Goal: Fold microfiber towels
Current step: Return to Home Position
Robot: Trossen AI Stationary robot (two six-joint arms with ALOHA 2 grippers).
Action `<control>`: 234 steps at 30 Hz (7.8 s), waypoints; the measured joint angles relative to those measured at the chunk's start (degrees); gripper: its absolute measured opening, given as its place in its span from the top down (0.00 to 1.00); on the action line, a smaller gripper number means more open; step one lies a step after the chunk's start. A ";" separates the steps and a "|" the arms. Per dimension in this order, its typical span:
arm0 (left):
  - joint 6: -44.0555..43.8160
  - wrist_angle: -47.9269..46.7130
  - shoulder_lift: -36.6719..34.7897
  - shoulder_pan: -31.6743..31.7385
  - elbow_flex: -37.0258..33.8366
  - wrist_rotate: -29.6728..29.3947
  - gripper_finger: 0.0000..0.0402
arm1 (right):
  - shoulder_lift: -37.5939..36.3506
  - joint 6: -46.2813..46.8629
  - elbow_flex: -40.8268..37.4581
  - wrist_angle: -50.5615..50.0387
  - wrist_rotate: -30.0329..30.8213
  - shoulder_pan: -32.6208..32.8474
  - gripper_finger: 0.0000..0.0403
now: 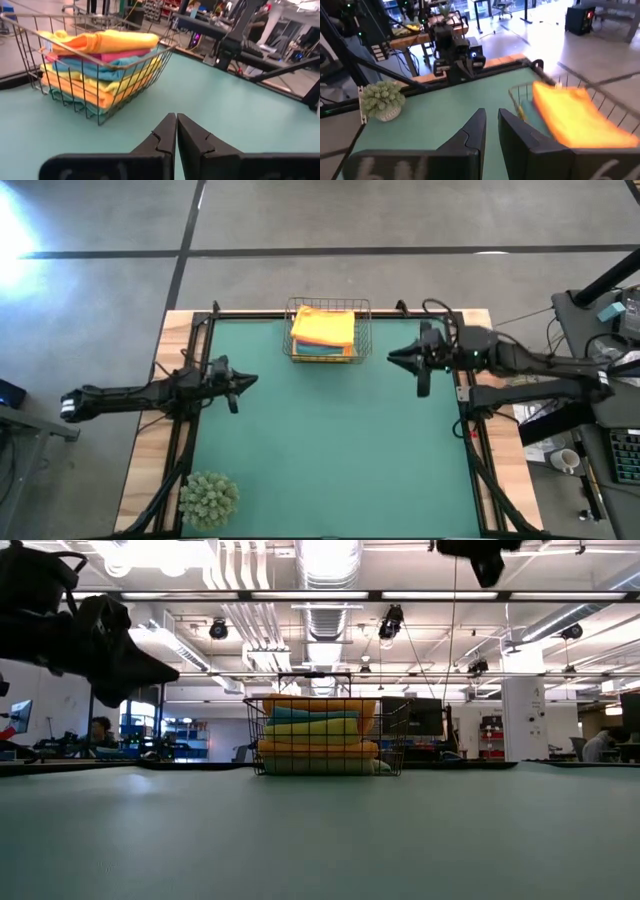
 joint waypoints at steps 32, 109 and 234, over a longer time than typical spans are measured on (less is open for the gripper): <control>0.02 0.11 9.25 0.00 -0.15 0.02 1.00 | -37.60 17.74 -48.30 22.93 2.01 -0.08 0.89; 0.04 1.55 -13.88 -0.13 -0.17 0.04 1.00 | -38.79 -5.70 -47.08 13.66 15.01 -0.04 0.89; 0.04 1.81 -10.38 -2.80 -0.17 0.07 1.00 | -38.79 -5.71 -47.01 13.49 14.98 -0.05 0.89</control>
